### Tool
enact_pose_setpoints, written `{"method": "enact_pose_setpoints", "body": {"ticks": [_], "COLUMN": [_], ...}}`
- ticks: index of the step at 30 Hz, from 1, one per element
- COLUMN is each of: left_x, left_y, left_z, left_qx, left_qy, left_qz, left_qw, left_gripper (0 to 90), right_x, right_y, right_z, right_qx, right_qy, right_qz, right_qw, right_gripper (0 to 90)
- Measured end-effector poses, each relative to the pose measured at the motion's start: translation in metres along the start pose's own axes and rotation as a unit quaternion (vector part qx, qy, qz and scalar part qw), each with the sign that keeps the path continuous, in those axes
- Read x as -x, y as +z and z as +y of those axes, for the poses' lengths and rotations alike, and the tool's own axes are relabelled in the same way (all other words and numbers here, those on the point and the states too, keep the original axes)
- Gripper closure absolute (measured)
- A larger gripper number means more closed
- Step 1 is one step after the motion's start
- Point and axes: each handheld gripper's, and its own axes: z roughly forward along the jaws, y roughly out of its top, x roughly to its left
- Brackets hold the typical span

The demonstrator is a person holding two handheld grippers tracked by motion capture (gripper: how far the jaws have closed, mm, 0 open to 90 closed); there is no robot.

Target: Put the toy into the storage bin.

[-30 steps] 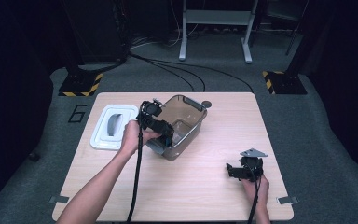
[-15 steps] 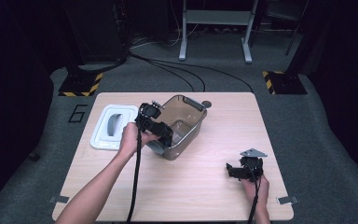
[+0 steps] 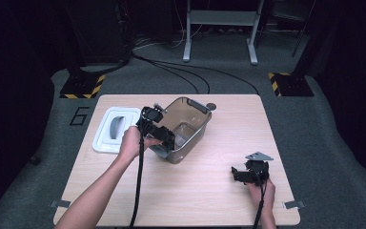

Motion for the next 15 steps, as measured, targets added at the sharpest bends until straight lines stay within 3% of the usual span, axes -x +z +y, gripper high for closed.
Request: {"method": "enact_pose_setpoints", "body": {"ticks": [5,15], "left_x": [0.0004,0.0053], "left_y": [-0.0011,-0.0021], "left_z": [-0.0031,-0.0090], "left_qx": [-0.001,0.002], "left_qy": [-0.001,0.020], "left_qz": [0.002,0.014], "left_qw": [1.0000,0.9997], "left_gripper": [23.5,23.3], "right_x": [0.0000,0.0000], "right_y": [0.0000,0.0000], "right_z": [0.0000,0.0000], "right_qx": [0.000,0.000], "right_qy": [0.000,0.000], "right_qz": [0.000,0.000], "right_qw": [1.0000,1.0000], "right_gripper": [8.7,8.8]}}
